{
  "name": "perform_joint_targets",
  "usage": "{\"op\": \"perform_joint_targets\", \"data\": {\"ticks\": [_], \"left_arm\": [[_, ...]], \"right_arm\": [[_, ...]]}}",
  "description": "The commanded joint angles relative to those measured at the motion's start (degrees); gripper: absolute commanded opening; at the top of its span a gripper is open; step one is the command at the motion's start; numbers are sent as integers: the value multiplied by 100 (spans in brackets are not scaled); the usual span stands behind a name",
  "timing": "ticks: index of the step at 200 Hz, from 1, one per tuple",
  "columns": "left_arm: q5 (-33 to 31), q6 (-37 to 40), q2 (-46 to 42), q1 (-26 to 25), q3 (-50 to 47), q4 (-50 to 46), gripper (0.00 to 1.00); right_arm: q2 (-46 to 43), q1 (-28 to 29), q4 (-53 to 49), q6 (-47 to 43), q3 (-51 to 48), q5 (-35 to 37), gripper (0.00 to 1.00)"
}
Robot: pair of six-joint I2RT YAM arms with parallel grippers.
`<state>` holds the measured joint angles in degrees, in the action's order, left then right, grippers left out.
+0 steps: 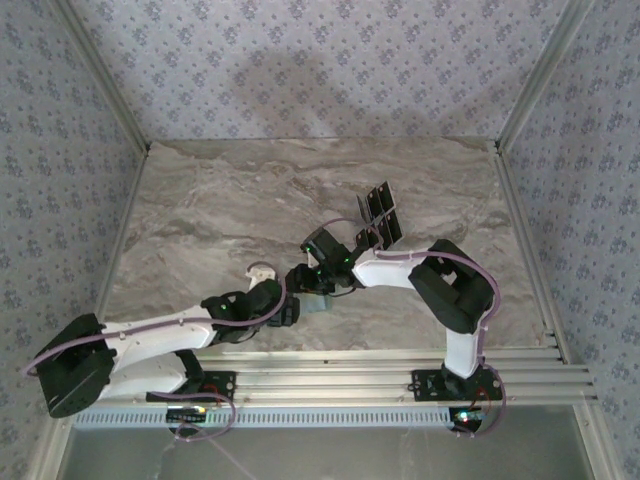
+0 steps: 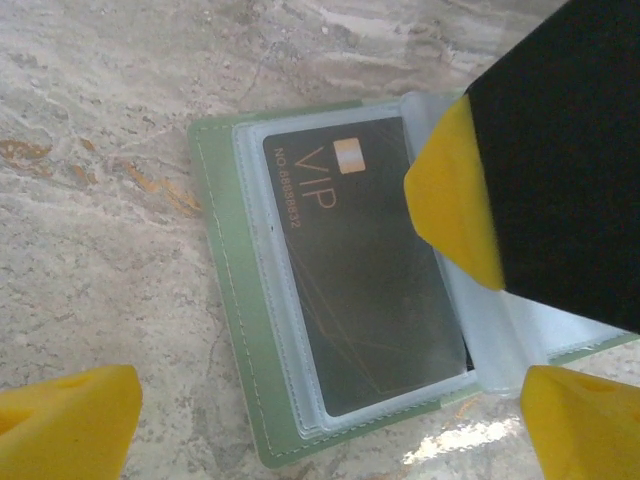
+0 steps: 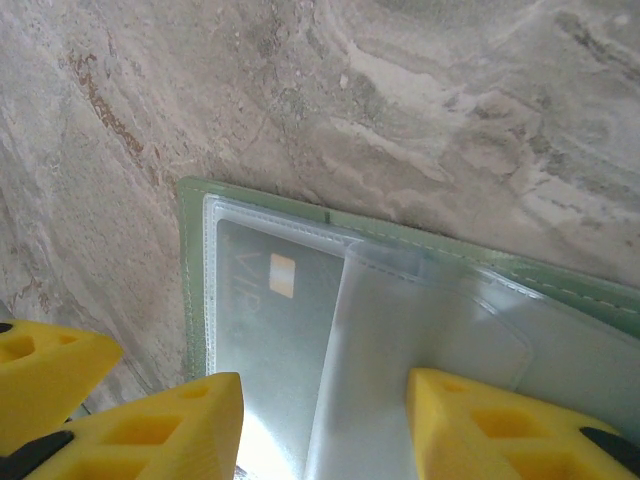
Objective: Put the credit cards into the card holder
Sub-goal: Flip over the card slot in the card holder.
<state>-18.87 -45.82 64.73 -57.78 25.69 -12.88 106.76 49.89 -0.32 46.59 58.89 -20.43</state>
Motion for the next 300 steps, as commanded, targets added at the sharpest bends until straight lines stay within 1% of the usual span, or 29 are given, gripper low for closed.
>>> {"op": "perform_joint_targets", "data": {"ticks": [1, 75, 113, 152, 199, 239, 300], "left_arm": [[-186, 92, 130, -58, 230, 233, 97], [-354, 144, 674, -119, 400, 371, 97], [-646, -27, 1022, -159, 507, 13, 96], [-752, -170, 1215, -164, 446, -64, 95], [-780, -221, 1166, -172, 428, -91, 95], [-791, -217, 1147, -172, 445, -141, 95], [-804, -204, 1019, -172, 429, -162, 95]], "right_arm": [[91, 52, -53, 73, -139, 3, 49], [82, 47, -37, 82, -158, -4, 49], [6, 21, -61, 79, -139, -19, 50], [-445, -85, -130, 70, -283, 77, 50], [-979, -188, -228, 83, -722, 390, 51], [-842, -198, -42, 163, -836, 292, 51], [-495, -122, -29, 128, -504, 197, 51]]}}
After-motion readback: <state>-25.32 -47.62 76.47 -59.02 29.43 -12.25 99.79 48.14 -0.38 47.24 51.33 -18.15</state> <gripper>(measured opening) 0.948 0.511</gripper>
